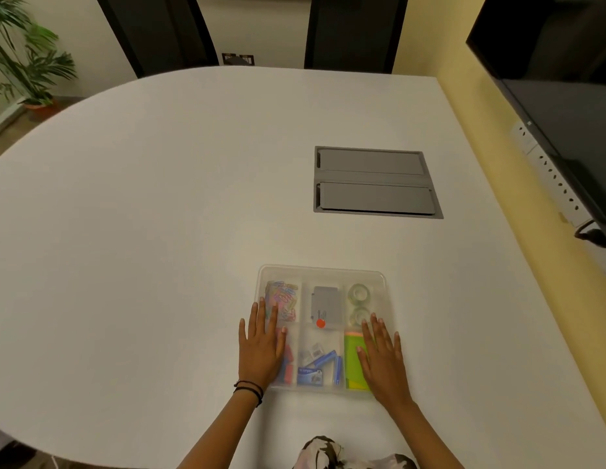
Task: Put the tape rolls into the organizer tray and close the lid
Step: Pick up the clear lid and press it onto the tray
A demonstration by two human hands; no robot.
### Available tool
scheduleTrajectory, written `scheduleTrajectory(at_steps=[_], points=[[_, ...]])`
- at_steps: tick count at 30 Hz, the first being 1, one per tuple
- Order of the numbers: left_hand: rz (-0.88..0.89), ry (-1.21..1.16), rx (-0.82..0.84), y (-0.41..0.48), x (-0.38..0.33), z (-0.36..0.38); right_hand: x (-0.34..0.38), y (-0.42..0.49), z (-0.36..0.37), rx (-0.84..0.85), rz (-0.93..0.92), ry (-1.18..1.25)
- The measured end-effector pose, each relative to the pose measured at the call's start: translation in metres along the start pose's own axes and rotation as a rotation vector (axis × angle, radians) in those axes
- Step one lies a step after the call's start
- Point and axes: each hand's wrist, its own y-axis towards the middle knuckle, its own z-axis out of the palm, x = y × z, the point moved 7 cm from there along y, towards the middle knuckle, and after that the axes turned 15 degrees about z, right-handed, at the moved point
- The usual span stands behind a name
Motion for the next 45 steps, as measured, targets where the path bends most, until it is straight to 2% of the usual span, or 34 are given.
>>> scheduleTrajectory(at_steps=[7, 12, 14, 18, 20, 31, 36, 38, 41, 45], points=[[0.012, 0.017, 0.017, -0.001, 0.001, 0.003, 0.008, -0.019, 0.002, -0.026, 0.004, -0.078], [0.086, 0.088, 0.044, 0.001, -0.009, -0.004, 0.009, -0.019, -0.001, -0.052, 0.014, -0.100], [0.218, 0.054, 0.081, 0.000, -0.019, -0.002, 0.009, -0.018, -0.002, -0.056, 0.015, -0.086], [0.638, 0.044, 0.264, -0.015, -0.053, 0.018, 0.008, -0.017, 0.000, -0.058, 0.019, -0.083], [0.690, 0.075, 0.306, -0.019, -0.056, 0.024, 0.008, -0.017, 0.000, -0.061, 0.021, -0.086], [0.678, 0.108, 0.360, -0.019, -0.055, 0.029, 0.008, -0.018, 0.003, -0.086, 0.003, -0.089], [0.673, 0.090, 0.328, -0.018, -0.056, 0.024, 0.008, -0.018, 0.002, -0.100, -0.008, -0.016], [0.634, 0.072, 0.274, -0.016, -0.052, 0.017, 0.002, -0.017, -0.003, -0.141, 0.061, 0.135], [0.510, 0.061, 0.205, -0.018, -0.031, 0.005, -0.018, -0.022, -0.008, -0.256, 0.294, 0.402], [0.391, 0.037, 0.159, -0.033, -0.001, 0.002, -0.029, -0.029, -0.006, -0.276, 0.454, 0.506]])
